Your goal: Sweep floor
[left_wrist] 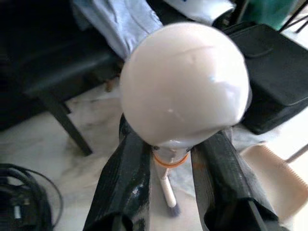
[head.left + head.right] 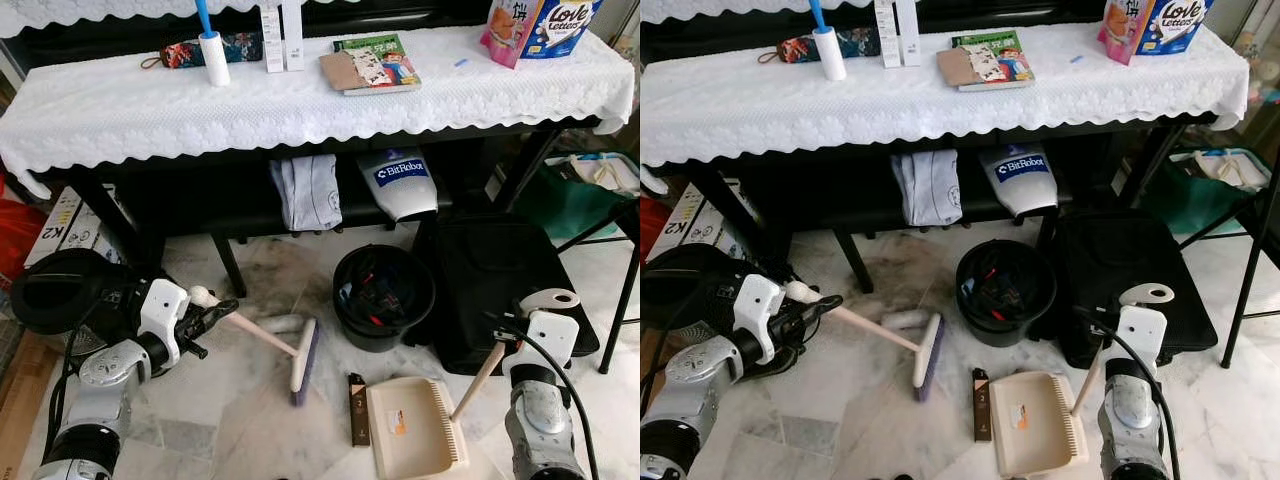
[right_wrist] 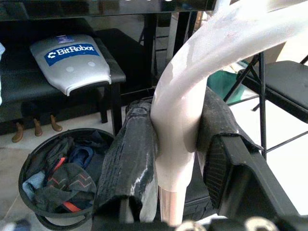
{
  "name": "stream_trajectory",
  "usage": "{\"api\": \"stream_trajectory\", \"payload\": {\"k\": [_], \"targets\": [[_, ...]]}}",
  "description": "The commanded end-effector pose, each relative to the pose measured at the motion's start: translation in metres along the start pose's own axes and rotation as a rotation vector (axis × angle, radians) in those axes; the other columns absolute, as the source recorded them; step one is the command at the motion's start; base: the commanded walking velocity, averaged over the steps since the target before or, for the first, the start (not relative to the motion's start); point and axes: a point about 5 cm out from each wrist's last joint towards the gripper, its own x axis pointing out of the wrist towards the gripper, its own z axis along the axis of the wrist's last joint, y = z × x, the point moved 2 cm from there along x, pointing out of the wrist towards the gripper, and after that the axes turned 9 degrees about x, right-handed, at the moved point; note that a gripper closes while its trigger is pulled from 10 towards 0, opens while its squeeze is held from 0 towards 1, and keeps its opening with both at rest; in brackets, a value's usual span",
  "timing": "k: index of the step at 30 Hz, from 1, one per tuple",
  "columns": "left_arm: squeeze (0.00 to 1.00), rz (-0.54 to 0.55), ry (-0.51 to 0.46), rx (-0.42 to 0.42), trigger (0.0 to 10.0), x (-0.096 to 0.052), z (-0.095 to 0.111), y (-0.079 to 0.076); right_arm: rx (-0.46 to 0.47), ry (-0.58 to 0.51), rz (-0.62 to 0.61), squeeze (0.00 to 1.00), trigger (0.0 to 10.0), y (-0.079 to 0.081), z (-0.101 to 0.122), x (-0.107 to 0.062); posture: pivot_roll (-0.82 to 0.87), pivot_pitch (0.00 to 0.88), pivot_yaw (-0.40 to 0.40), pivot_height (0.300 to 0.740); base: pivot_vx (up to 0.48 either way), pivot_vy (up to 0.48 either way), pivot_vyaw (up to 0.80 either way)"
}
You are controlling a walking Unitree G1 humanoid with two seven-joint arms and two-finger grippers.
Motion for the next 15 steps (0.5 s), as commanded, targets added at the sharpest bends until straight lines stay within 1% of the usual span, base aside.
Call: {"api": "stream_trajectory", "payload": {"k": [1,3,7,9,11,13,14,15], "targets": [[0.00,0.041,0.051,0.041,10.0,-0.010,-0.008,0.010,-0.006,0.034,0.003,0.00,10.0,-0.001,-0.007,-0.003,-0.13,0.114,0.055,0.740,0.000,0.000,0.00],[0.00,0.091,0.048,0.078,10.0,-0.013,-0.006,0.018,-0.004,0.035,-0.001,0.00,10.0,-0.002,-0.007,-0.003,-0.13,0.117,0.057,0.740,0.000,0.000,0.00],[0.00,0.086,0.045,0.091,10.0,-0.014,-0.004,0.020,-0.004,0.035,-0.002,0.00,10.0,-0.002,-0.007,-0.003,-0.13,0.116,0.057,0.740,0.000,0.000,0.00],[0.00,0.069,0.028,0.104,10.0,-0.016,0.002,0.023,-0.004,0.036,-0.005,0.00,10.0,-0.003,-0.007,-0.003,-0.13,0.116,0.057,0.740,0.000,0.000,0.00],[0.00,0.069,0.028,0.104,10.0,-0.016,0.002,0.023,-0.004,0.036,-0.005,0.00,10.0,-0.003,-0.007,-0.003,-0.13,0.116,0.057,0.740,0.000,0.000,0.00],[0.00,0.082,-0.029,0.079,10.0,-0.017,0.014,0.026,-0.002,0.036,-0.009,0.00,10.0,-0.003,-0.007,-0.004,-0.12,0.116,0.064,0.740,0.000,0.000,0.00],[0.00,0.082,-0.029,0.079,10.0,-0.017,0.014,0.026,-0.002,0.036,-0.009,0.00,10.0,-0.003,-0.007,-0.004,-0.12,0.116,0.064,0.740,0.000,0.000,0.00],[0.00,0.143,-0.090,0.071,10.0,-0.022,0.023,0.027,0.001,0.034,-0.013,0.00,10.0,-0.003,-0.008,-0.004,-0.12,0.115,0.070,0.740,0.000,0.000,0.00]]}}
